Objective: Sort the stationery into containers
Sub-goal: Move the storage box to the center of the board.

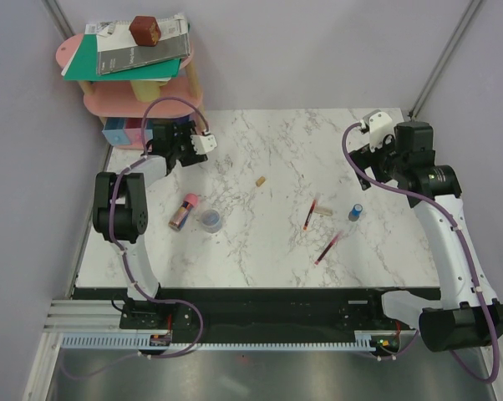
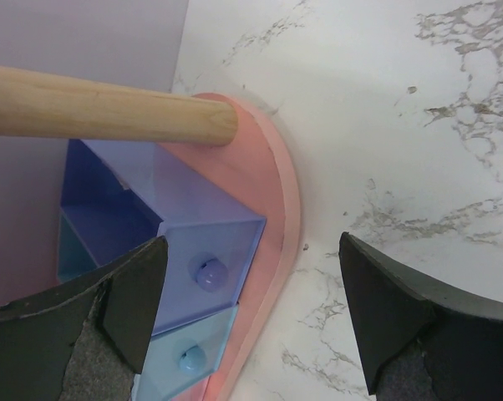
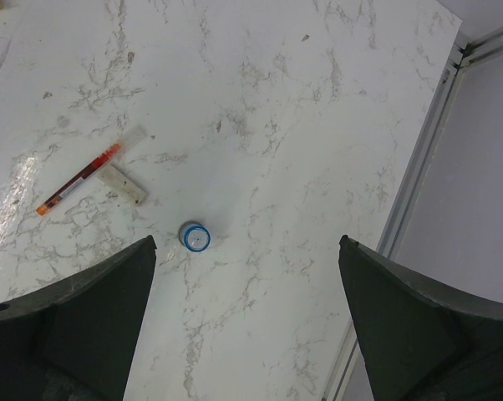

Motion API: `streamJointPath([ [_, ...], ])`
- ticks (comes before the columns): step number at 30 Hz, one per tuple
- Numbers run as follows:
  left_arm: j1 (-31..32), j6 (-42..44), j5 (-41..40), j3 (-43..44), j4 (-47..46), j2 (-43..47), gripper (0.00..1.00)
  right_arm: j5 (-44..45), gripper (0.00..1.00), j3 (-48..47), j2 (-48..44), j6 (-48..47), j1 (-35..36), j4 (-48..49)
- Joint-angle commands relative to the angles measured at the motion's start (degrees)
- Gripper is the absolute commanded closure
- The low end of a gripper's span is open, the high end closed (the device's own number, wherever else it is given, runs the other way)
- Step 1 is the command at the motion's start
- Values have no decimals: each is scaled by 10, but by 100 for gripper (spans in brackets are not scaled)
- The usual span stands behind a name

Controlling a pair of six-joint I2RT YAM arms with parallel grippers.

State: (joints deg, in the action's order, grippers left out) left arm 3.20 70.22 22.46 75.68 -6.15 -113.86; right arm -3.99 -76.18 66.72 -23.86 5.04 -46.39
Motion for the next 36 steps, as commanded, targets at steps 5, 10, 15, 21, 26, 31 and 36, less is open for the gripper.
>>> streamJointPath([
  [5, 13, 18, -62, -10, -106, -6, 10, 11, 2, -10, -6, -1, 1, -4],
  [10, 17, 40, -79, -13, -134, -21, 11, 8, 2, -8, -5, 0, 1, -5],
  [15, 16, 37, -83, 38, -28, -44, 11, 9, 2, -15, -5, 0, 2, -9],
  [21, 16, 44, -91, 68, 0, -65, 12, 10, 2, -20, -7, 2, 1, -15],
  [26, 16, 43, -81, 97, 58, -69, 13, 8, 2, -23, -7, 3, 1, -16],
  [31, 16, 48, -52, 116, 149, -58, 21, 9, 2, -31, -6, 4, 1, -19],
  [36, 15, 56, -42, 119, 213, -44, 23, 6, 2, -36, -6, 5, 2, -22],
])
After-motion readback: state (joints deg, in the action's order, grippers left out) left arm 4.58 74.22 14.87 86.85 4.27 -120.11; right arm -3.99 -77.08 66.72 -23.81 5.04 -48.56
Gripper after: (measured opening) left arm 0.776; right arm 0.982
